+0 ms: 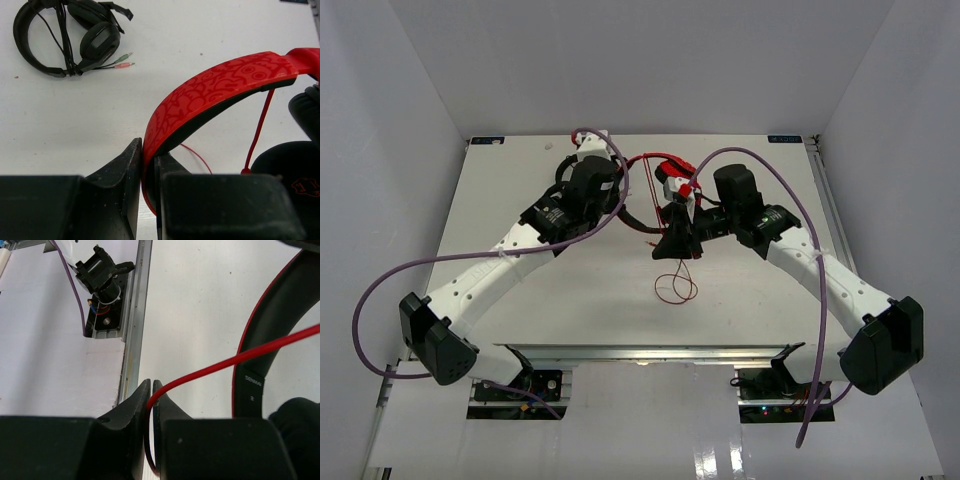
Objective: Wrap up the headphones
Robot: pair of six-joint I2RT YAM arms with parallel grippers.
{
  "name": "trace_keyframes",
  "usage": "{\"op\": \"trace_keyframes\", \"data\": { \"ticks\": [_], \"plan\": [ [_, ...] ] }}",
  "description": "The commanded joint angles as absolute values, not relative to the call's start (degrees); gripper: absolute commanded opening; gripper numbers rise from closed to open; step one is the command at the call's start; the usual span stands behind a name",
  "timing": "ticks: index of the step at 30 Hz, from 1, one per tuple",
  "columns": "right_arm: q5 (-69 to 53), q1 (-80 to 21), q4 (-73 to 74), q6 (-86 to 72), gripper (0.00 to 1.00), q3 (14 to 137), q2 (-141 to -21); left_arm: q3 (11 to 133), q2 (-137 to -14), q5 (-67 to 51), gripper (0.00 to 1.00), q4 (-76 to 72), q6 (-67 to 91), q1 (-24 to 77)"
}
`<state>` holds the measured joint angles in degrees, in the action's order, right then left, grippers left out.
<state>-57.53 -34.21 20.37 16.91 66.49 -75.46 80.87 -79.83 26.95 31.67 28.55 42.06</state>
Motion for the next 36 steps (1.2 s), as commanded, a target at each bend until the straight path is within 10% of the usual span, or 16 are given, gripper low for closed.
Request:
{"op": "trace_keyframes", "data": {
  "ticks": [1,36],
  "plan": [
    [-58.07,-34.73,20.66,16.79,0.12,65.58,-74.17,80.66,-73.09,31.26,0.0,20.88,34.21,41.4],
    [-54.86,-32.62,18.28,19.59,0.08,60.38,-70.2,77.39,-66.19,14.21,0.0,18.11,54.41,29.43]
  ]
}}
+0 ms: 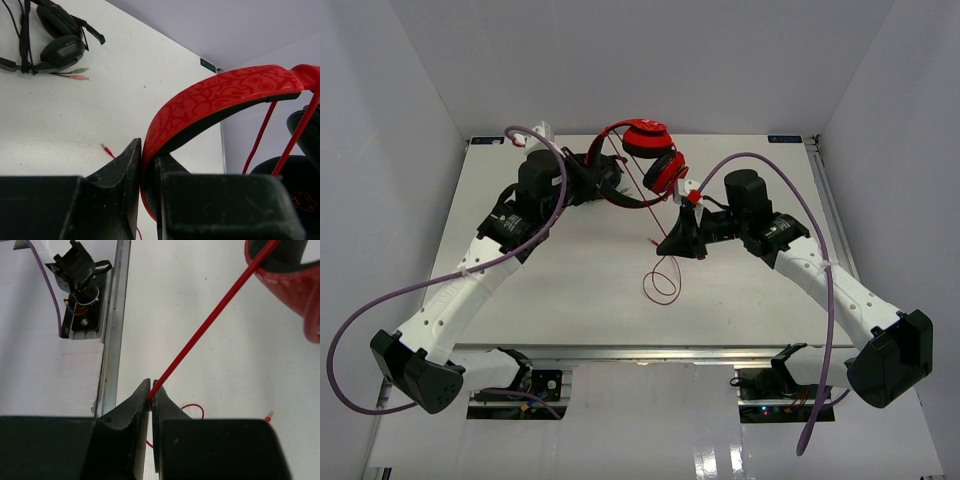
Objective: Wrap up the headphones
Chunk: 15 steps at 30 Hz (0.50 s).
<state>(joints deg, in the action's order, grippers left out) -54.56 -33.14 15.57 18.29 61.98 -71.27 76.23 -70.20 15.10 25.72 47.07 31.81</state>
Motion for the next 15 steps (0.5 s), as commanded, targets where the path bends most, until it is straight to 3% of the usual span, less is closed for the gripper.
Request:
{"op": "trace_keyframes", "data": {
  "ticks": [1,15],
  "plan": [
    [-54.54,-32.34,18.25,19.79,0.08,60.45,-70.26,77.24,-65.88,13.57,0.0,18.07,54.72,29.25],
    [-53.43,-27.78,17.45,19.93,0.08,63.61,-72.15,72.4,-60.39,9.31,0.0,17.8,58.66,28.04]
  ]
}}
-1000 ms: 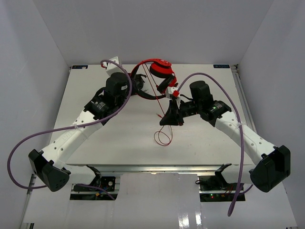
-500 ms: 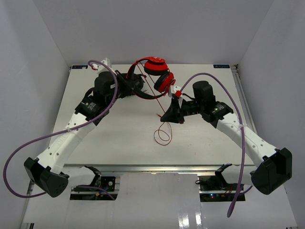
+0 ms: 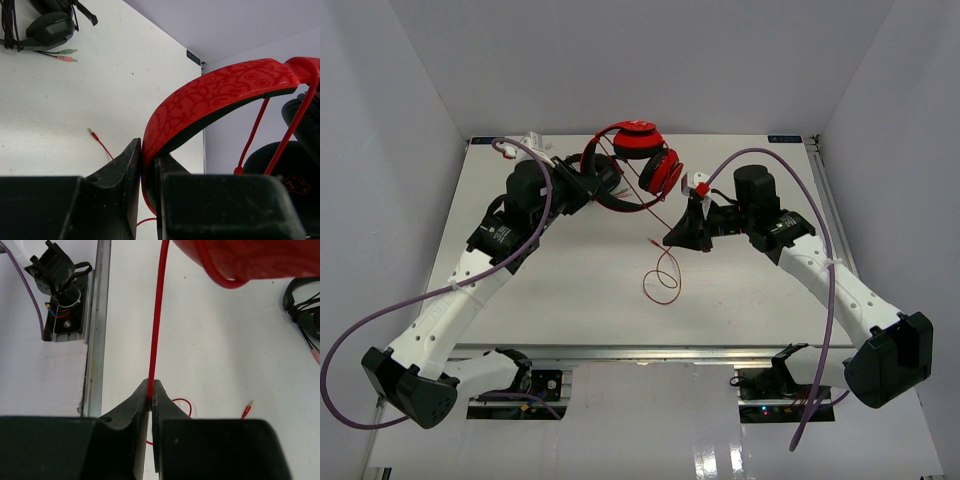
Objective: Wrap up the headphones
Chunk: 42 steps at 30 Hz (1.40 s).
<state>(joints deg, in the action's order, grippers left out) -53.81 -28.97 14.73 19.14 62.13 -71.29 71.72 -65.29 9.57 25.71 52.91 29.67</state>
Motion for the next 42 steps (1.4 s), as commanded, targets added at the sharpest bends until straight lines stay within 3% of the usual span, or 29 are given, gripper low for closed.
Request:
{"op": "trace_keyframes", "data": {
  "ticks": [1,15,42],
  "plan": [
    [-53.01,-27.69,17.4,20.12,0.08,63.8,-72.67,72.16,-60.3,8.46,0.0,17.76,58.71,28.04],
    [-48.77,-26.19,12.63,15.09,0.09,68.29,-81.04,69.61,-58.45,-1.74,0.0,18.36,60.21,28.12],
    [-39.38,-25.4,-6.25,0.39,0.13,68.99,-86.4,58.89,-56.25,1.4,0.0,6.68,79.11,28.04]
  ]
}}
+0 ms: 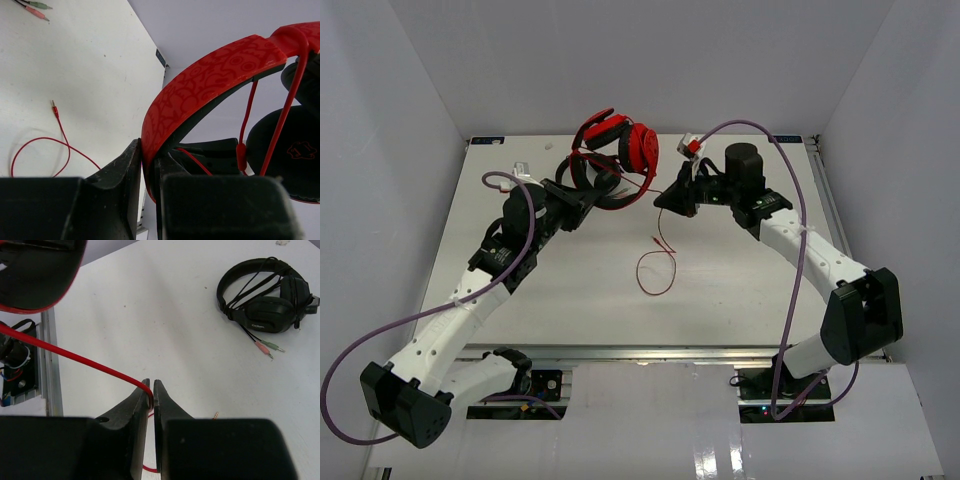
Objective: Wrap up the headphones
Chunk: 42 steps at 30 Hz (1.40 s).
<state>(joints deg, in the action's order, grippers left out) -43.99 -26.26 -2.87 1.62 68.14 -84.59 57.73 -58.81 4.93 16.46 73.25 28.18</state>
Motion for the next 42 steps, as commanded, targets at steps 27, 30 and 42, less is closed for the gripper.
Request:
{"op": "trace_keyframes", "data": {
  "ticks": [27,30,42],
  "plan": [
    [-42.87,-24.72,-13.98,-4.24,0.28,67.1,-89.32,59.98,-58.71,-2.92,0.0,8.44,78.86,28.04],
    [-49.33,-24.02,-17.28,-0.56,0.47,61.72,-86.56,60.25,-58.71,-2.09,0.0,9.47,77.81,28.04],
    [-56.38,-32.47,-31.71,12.64,0.91,48.05,-85.52,63.51,-60.21,-3.13,0.0,10.52,76.87,28.04]
  ]
}}
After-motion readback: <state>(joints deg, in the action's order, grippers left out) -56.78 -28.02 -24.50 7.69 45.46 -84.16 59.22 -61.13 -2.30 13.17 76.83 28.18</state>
